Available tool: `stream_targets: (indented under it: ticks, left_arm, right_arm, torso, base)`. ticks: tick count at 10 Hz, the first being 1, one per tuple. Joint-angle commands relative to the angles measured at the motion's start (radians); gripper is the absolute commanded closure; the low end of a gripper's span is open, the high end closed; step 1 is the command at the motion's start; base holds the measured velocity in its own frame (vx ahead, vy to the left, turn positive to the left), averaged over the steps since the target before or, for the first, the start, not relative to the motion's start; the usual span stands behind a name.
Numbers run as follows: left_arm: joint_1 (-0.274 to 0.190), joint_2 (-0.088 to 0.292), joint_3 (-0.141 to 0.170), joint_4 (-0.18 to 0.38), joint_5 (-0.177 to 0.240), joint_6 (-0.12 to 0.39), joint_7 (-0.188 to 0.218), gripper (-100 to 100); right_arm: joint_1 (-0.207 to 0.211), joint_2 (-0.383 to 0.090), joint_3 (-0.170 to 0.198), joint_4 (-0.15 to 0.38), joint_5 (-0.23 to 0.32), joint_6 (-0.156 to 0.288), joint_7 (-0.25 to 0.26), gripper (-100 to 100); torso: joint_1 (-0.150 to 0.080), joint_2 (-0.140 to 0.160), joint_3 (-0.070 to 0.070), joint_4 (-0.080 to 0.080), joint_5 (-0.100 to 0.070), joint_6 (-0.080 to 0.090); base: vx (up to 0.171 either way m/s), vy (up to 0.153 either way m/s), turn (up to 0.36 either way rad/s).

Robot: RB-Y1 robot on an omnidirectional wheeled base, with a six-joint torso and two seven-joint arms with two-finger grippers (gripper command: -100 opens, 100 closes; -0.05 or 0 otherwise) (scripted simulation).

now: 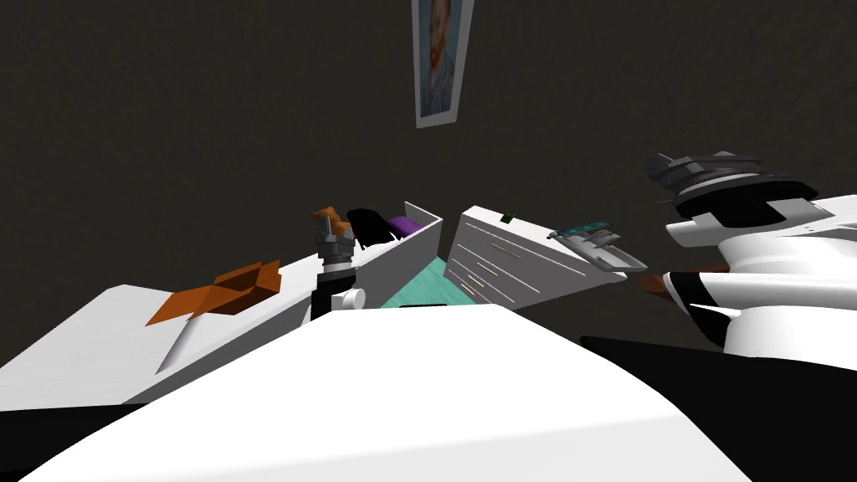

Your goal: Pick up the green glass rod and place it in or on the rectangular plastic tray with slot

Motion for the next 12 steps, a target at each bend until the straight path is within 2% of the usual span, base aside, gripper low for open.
stream_targets:
  ticks: [1,2,3,5,8,9,10,12]
  left_arm:
    - [0.000,0.000,0.000,0.000,0.000,0.000,0.000,0]
    - [0.000,0.000,0.000,0.000,0.000,0.000,0.000,0]
    - [0.000,0.000,0.000,0.000,0.000,0.000,0.000,0]
    - [0.000,0.000,0.000,0.000,0.000,0.000,0.000,0]
    - [0.000,0.000,0.000,0.000,0.000,0.000,0.000,0]
    - [0.000,0.000,0.000,0.000,0.000,0.000,0.000,0]
    - [0.000,0.000,0.000,0.000,0.000,0.000,0.000,0]
    - [0.000,0.000,0.000,0.000,0.000,0.000,0.000,0]
  right_arm:
    - [0.000,-0.038,0.019,-0.006,0.002,0.023,-0.038,-100]
    - [0.000,-0.038,0.019,-0.006,0.002,0.023,-0.038,-100]
    - [-0.001,-0.064,0.031,-0.010,0.004,0.038,-0.063,-100]
    - [-0.001,-0.064,0.031,-0.010,0.004,0.038,-0.063,-100]
    - [-0.001,-0.128,0.062,-0.020,0.007,0.075,-0.125,-100]
    - [-0.005,-0.113,0.058,-0.011,0.008,0.060,-0.109,-100]
    - [-0.002,-0.116,0.057,-0.014,0.007,0.063,-0.114,0]
    - [-0.003,-0.116,0.057,-0.013,0.007,0.063,-0.113,0]
  torso:
    - [0.000,0.000,0.000,0.000,0.000,0.000]
    - [0.000,0.001,0.001,0.000,0.001,-0.001]
    - [0.000,0.001,0.001,0.000,0.000,0.000]
    - [0.000,0.002,0.001,0.000,0.000,0.000]
    - [0.000,0.001,0.001,0.000,0.000,-0.001]
    - [0.000,0.002,0.001,0.000,0.000,0.000]
    - [0.000,0.001,0.001,0.000,0.000,0.000]
    - [0.000,0.000,0.000,0.000,0.000,0.000]
  base:
    - [-0.023,-0.005,0.133]
    - [-0.027,-0.014,0.064]
    - [-0.029,-0.011,0.064]
    - [-0.015,-0.011,0.022]
    - [-0.021,-0.009,0.089]
    - [-0.013,-0.010,0.022]
    - [0.000,0.000,0.000]
    - [0.000,0.000,0.000]
